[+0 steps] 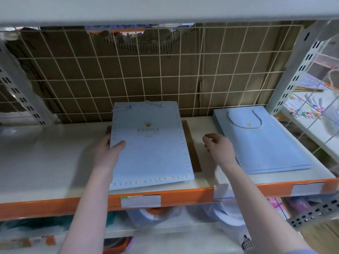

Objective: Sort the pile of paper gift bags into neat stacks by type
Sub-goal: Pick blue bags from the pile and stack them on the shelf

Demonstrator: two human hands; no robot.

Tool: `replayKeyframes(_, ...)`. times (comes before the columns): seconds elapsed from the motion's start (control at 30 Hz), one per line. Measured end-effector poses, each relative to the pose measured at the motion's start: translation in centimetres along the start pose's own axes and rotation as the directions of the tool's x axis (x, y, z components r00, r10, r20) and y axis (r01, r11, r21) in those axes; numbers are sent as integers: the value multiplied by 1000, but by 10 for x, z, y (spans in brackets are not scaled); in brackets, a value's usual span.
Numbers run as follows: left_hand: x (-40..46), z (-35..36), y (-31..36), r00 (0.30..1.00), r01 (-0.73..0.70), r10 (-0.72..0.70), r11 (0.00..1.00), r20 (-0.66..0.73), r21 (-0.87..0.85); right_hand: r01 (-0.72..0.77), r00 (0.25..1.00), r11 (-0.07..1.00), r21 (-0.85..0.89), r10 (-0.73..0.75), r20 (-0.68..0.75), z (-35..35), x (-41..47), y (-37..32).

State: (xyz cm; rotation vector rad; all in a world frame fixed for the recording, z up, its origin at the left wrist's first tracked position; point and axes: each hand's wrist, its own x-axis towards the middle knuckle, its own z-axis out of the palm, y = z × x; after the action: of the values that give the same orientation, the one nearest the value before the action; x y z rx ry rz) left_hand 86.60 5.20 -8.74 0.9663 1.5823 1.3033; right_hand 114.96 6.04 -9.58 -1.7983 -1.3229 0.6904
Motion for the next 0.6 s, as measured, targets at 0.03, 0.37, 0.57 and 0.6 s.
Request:
replayKeyframes(0.03, -2, 8, 2, 1000, -8, 8, 1000, 8, -3, -3, 1000, 1000, 23, 3, 13, -6, -1, 1)
replayKeyframes(0.37, -43, 114, 16, 996, -38, 40, 999, 75, -28, -53, 997, 999, 9, 52, 65, -80, 3, 40)
replayKeyframes(0.57, -79, 201, 14, 998, 6, -2, 998, 57, -68, -18, 999, 997, -70, 20, 26, -142, 23, 79)
replayKeyframes(0.6, -85, 216, 14, 999, 14, -10, 997, 46, -73, -21, 1000, 996, -87, 22, 6, -151, 27, 85)
